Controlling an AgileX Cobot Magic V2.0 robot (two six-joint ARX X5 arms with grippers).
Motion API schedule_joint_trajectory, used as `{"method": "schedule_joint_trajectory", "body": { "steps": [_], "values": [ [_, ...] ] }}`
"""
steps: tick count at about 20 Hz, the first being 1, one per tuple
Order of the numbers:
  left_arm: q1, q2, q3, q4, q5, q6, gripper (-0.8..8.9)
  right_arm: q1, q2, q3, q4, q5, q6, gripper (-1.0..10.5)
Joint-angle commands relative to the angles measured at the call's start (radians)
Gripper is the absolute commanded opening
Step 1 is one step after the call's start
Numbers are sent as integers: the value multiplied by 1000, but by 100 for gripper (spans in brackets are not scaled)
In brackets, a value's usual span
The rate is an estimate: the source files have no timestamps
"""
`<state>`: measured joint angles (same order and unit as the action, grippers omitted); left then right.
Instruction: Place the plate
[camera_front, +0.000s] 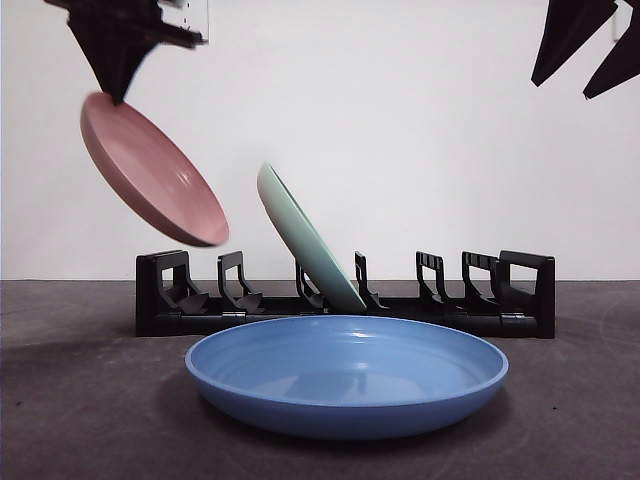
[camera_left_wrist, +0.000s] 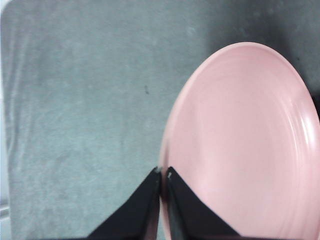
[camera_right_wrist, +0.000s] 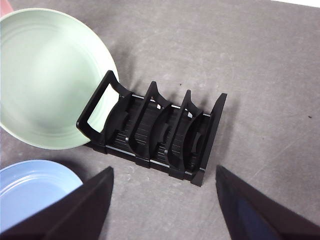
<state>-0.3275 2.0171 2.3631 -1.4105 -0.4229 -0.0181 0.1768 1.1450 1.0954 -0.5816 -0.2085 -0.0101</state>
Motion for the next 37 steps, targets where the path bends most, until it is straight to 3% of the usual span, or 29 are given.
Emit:
{"method": "schedule_joint_trajectory", "body": {
  "steps": [1,10,17,24,32,37],
  "values": [
    [2,-17,32,-28,-7,-6,8,4,8,20,0,-1,11,324],
    [8,-100,31,-40,9,-18,7,4,8,20,-10,-1,11,325],
    [6,-147,26,-45,178,-43,8,4,8,20,-27,0,10,325],
    [-6,-233,17,-45,198,-43,8,4,8,20,-29,2,10,325],
    [-6,-331,7,-40,342,-42,8,4,8,20,-35,2,11,325],
    [-17,-377,7,36,354,-43,8,4,8,20,-49,2,11,324]
  ]
}}
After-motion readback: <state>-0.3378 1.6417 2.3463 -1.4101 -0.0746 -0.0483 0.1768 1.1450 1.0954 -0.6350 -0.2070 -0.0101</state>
